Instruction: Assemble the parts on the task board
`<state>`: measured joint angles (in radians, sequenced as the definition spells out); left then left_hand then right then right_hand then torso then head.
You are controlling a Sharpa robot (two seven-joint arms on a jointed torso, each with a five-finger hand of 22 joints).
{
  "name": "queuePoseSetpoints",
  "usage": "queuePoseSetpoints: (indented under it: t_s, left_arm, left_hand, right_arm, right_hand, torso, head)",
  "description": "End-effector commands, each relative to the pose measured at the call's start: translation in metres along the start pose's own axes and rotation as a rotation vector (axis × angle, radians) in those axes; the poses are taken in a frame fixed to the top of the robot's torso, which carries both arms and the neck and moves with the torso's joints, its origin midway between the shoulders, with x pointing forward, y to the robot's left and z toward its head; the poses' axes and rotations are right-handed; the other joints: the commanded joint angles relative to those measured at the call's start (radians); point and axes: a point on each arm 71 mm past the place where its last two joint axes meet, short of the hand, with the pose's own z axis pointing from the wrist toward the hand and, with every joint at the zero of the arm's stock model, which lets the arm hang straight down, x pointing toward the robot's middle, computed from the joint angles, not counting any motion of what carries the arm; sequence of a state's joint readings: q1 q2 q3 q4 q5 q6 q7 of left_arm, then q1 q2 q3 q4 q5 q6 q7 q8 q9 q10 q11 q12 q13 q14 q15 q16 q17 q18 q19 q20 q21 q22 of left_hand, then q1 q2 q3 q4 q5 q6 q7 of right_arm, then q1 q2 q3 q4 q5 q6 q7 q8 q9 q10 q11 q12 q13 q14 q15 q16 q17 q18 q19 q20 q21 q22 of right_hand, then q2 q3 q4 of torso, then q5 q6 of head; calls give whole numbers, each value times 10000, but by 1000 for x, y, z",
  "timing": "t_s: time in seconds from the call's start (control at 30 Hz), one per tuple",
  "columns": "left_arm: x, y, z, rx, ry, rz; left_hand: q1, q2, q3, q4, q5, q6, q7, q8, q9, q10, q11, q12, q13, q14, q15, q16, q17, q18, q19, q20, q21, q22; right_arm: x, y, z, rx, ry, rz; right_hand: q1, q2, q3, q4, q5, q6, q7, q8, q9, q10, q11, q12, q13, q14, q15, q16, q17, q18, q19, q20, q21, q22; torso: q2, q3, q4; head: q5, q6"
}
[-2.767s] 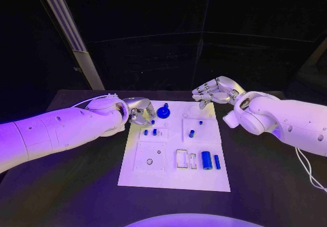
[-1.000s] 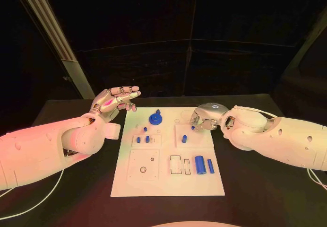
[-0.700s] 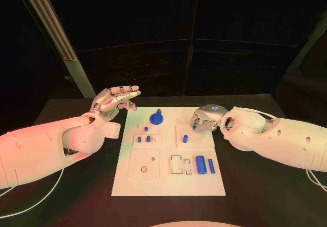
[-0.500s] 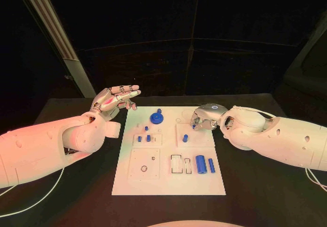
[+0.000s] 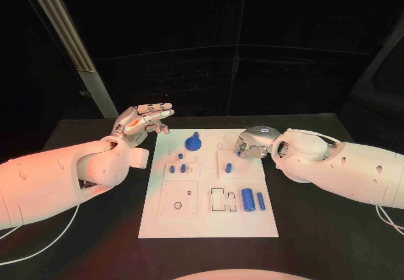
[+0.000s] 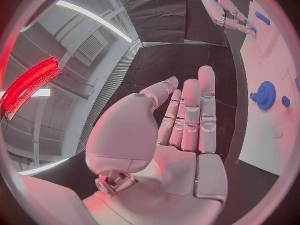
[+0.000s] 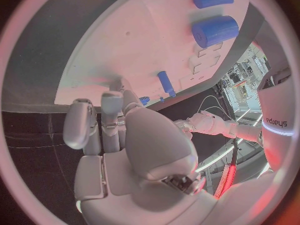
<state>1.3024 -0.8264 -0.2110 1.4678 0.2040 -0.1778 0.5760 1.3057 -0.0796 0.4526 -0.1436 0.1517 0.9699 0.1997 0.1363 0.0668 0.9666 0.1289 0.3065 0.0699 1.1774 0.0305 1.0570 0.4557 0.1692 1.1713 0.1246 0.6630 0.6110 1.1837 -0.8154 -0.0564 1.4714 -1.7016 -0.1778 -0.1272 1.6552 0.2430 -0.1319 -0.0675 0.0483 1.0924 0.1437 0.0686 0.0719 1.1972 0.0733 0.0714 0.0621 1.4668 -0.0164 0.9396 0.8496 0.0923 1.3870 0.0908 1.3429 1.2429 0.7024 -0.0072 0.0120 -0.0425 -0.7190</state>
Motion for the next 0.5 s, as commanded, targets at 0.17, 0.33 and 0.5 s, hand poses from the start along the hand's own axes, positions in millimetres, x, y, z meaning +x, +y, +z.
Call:
queuePoseSetpoints:
  t_s: [0.17,0.33,0.5]
  left_arm:
    - [0,-1,0,15,123,-55]
    - [-1,-1,0,7,136,-39]
    - [-1,-1,0,-10,136,-31]
  left_hand:
    - [75,138,-45,-49,40,-61,-16,38,-1,-88,-11,86,-18,-101,4,72,-24,144,-48,-3,-46,-16]
    - [100,151,-41,-65,43,-62,-15,45,1,-100,-9,94,-20,-111,3,73,-31,145,-50,-5,-48,-18]
    - [111,148,-45,-79,42,-74,-8,44,0,-116,-4,97,-22,-119,4,74,-37,144,-52,-5,-49,-20]
  right_arm:
    - [5,1,-5,2,-28,60]
    - [0,-1,-8,130,-598,145]
    - [-3,-1,-9,228,-1078,224]
  right_hand:
    - [-387,-199,70,-67,10,101,14,-10,14,53,25,-76,7,134,47,204,106,-198,59,7,156,120]
    - [-678,-340,51,19,10,126,-5,-21,7,59,19,-75,7,123,50,291,152,-206,68,21,209,188]
    - [-832,-391,39,92,7,132,-15,-26,3,63,14,-75,7,118,49,333,173,-206,62,24,221,201]
  torso:
    - [-9,11,-6]
    - [-9,2,2]
    - [-8,7,3]
  head:
    - [0,-24]
    - [-9,-4]
    - [4,5]
